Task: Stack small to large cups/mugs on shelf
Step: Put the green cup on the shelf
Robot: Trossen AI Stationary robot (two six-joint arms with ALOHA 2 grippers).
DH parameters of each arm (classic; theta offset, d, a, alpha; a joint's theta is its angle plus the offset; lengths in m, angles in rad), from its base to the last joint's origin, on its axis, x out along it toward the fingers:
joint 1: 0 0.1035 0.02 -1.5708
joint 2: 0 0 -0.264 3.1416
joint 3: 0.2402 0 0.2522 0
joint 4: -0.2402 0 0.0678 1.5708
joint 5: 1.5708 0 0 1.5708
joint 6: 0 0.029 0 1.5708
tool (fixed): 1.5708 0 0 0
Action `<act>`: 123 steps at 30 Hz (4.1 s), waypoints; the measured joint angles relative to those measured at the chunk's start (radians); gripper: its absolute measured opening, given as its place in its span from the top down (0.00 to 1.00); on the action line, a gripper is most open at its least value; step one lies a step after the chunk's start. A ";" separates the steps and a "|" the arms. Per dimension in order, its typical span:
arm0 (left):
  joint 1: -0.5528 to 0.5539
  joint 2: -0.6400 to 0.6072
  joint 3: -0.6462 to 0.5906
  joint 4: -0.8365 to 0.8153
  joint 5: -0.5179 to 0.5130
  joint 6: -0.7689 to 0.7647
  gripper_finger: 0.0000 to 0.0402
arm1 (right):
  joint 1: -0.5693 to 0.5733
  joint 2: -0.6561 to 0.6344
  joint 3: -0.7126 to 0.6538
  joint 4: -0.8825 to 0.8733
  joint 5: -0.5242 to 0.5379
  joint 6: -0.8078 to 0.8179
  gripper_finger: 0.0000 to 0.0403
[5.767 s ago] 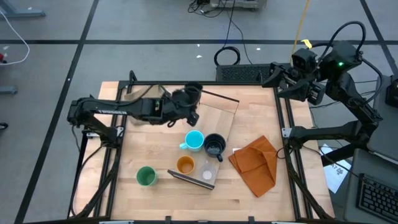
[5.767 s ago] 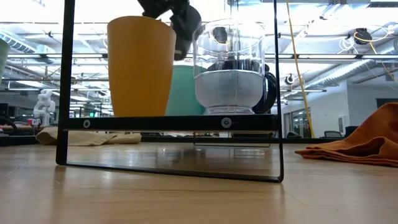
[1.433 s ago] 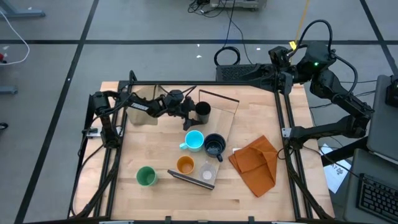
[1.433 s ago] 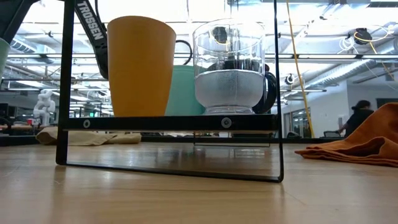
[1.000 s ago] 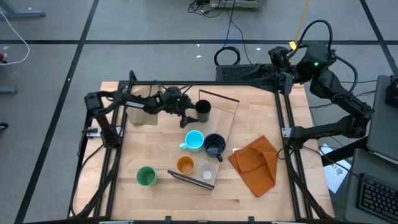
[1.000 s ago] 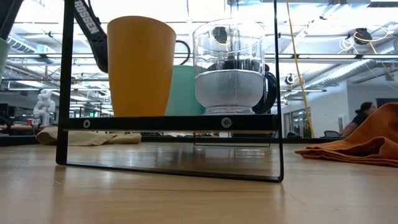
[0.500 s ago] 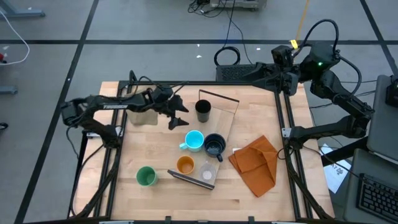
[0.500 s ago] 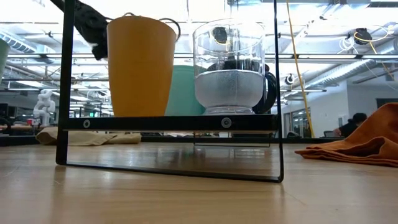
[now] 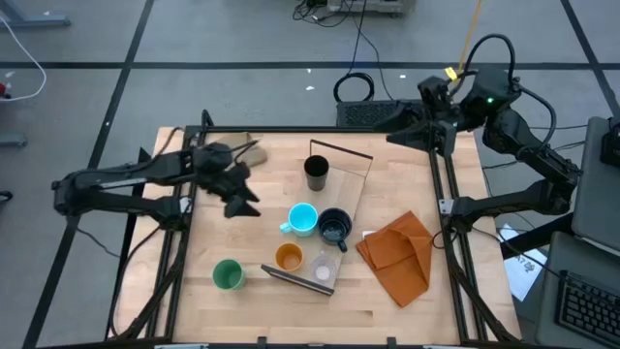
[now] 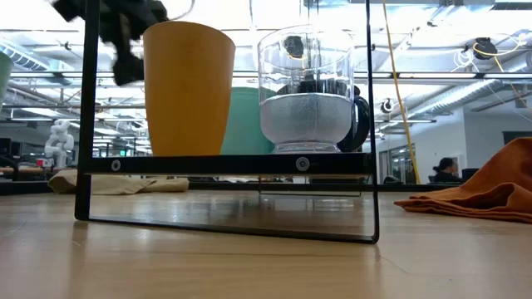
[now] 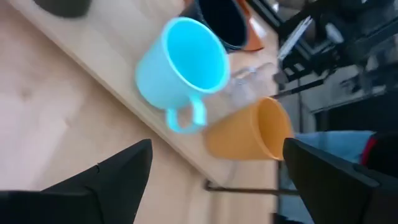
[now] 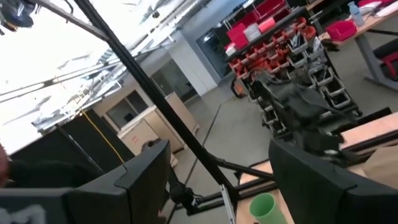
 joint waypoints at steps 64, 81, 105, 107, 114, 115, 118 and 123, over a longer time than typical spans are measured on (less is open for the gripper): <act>-0.863 0.062 0.001 -0.380 -0.447 -0.906 0.30 | 0.096 0.000 0.000 -0.126 0.000 -0.087 0.34; -0.863 0.153 0.000 -0.351 -0.422 -0.837 0.70 | 0.096 0.000 0.000 -0.126 0.000 -0.087 0.34; -0.862 0.000 0.191 -0.384 -0.440 -0.902 0.99 | 0.128 -0.017 -0.206 -0.150 0.008 -0.057 0.34; -0.862 -0.003 0.264 -0.446 -0.455 -0.900 0.99 | 0.135 -0.017 -0.278 -0.080 0.008 -0.025 0.34; -0.862 -0.002 0.521 -0.447 -0.595 -0.816 1.00 | 0.199 -0.004 -0.547 0.528 0.009 0.252 0.34; -0.861 -0.002 0.553 -0.446 -0.628 -0.796 1.00 | 0.210 0.007 -0.577 0.643 0.020 0.309 0.34; -0.854 -0.002 0.630 -0.443 -0.708 -0.737 1.00 | 0.256 0.060 -0.619 0.826 0.065 0.415 0.33; -0.818 -0.001 0.661 -0.447 -0.711 -0.699 1.00 | 0.362 0.196 -0.621 0.826 0.085 0.393 0.24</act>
